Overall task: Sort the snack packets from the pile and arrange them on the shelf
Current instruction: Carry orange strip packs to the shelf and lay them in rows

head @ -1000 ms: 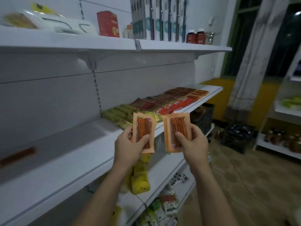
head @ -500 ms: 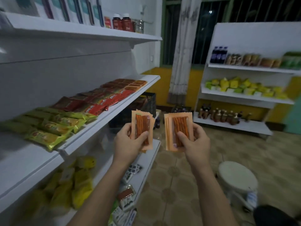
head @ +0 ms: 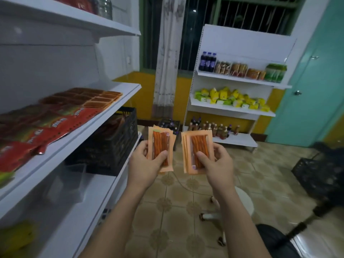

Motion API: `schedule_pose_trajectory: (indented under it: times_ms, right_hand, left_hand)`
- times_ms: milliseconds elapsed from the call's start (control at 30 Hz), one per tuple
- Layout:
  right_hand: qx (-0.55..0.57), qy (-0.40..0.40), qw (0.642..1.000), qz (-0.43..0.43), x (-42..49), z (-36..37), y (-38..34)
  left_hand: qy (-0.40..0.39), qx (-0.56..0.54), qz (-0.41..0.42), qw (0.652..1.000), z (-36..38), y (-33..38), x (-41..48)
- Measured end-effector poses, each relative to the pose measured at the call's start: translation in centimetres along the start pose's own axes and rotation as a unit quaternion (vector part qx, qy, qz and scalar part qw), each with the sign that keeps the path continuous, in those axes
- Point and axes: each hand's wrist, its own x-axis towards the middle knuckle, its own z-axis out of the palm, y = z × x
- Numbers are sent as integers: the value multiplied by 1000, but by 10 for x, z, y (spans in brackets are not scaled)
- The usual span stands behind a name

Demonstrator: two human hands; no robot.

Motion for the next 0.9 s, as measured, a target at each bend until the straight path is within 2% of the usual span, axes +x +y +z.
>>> schedule_pose_trajectory:
  times_ms: [267,600,900]
  right_hand:
    - [7,-19,999,28,94,57,16]
    - [72,-38,996,47,177,91,45]
    - [103,-138,984,40,298,142,78]
  left_hand:
    - [4,-9,-27,1000,19,-35,113]
    - [-27,34,-17,999,50,-58,194]
    - [65,83,-17,994,78,-76,288]
